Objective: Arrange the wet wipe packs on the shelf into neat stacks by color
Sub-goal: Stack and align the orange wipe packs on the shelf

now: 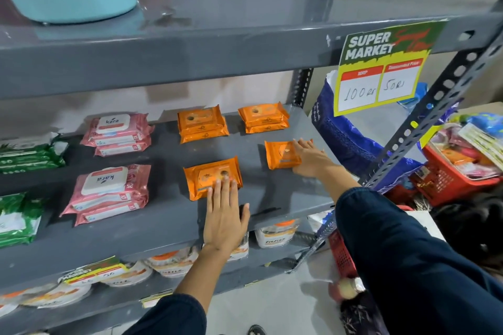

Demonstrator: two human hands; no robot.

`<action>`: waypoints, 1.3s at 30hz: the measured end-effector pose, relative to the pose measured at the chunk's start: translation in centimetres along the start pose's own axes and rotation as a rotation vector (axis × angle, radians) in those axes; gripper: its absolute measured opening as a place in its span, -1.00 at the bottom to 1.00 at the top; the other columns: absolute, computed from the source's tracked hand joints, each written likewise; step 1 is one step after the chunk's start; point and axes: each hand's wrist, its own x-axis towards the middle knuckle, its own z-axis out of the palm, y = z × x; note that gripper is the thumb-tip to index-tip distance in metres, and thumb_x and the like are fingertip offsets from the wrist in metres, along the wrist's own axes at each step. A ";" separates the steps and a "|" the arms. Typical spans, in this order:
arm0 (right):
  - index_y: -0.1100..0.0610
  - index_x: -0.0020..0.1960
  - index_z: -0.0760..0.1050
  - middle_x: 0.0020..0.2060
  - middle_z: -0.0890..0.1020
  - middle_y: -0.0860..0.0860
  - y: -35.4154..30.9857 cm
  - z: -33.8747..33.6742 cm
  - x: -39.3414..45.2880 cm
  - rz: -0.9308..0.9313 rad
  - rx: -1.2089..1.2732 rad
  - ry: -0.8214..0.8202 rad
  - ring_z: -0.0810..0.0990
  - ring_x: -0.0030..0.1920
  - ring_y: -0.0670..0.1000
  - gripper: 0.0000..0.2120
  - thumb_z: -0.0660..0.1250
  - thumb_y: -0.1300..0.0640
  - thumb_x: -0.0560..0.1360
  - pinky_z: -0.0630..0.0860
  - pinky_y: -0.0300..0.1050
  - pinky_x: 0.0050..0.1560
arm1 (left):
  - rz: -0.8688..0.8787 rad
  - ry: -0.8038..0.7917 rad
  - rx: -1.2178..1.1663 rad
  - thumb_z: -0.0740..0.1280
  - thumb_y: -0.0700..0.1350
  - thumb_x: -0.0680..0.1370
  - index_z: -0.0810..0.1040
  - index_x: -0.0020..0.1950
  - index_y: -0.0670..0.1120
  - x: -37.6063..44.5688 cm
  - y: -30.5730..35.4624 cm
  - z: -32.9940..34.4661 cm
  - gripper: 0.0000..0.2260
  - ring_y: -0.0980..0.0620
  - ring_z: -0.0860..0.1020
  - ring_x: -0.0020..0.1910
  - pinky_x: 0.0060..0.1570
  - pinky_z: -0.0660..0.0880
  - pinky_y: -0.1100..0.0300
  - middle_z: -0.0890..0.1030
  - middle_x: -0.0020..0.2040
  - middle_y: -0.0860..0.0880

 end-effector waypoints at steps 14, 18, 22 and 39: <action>0.22 0.17 0.49 0.17 0.57 0.15 -4.7 -0.9 -4.3 0.117 -0.217 0.128 0.56 0.14 0.19 -0.56 0.16 -0.12 0.55 0.49 -0.04 0.02 | 0.006 -0.020 0.007 0.01 0.06 0.53 0.38 0.36 -0.27 -0.2 0.0 -0.3 -0.45 -0.25 0.32 0.38 0.33 0.21 -0.19 0.39 0.37 -0.27; 0.22 0.19 0.47 0.19 0.53 0.15 -4.9 -2.2 -4.1 0.111 -0.276 0.196 0.52 0.20 0.18 -0.72 0.23 0.24 0.50 0.50 -0.04 0.07 | 0.020 -0.028 0.001 0.02 0.05 0.51 0.41 0.34 -0.25 -0.3 -0.6 -0.3 -0.47 -0.22 0.35 0.36 0.33 0.25 -0.19 0.41 0.36 -0.25; 0.02 0.53 0.04 0.55 0.05 0.09 -4.0 -1.0 -1.6 -0.189 -0.387 0.118 -0.01 0.54 0.22 -0.26 0.19 0.44 0.47 0.14 0.18 0.50 | 0.053 -0.023 -0.009 0.02 0.04 0.53 0.39 0.36 -0.23 -0.6 -1.2 -0.2 -0.48 -0.20 0.32 0.38 0.39 0.16 -0.16 0.39 0.39 -0.22; 0.01 0.43 0.20 0.31 0.44 0.06 -2.3 -1.8 -0.8 -0.323 -0.216 0.060 0.37 0.37 0.15 -0.21 0.46 -0.02 0.28 0.08 0.19 0.50 | 0.060 -0.010 -0.049 0.05 0.05 0.55 0.26 0.43 -0.24 -1.0 -1.6 -0.9 -0.47 -0.20 0.22 0.43 0.42 0.06 -0.11 0.30 0.43 -0.21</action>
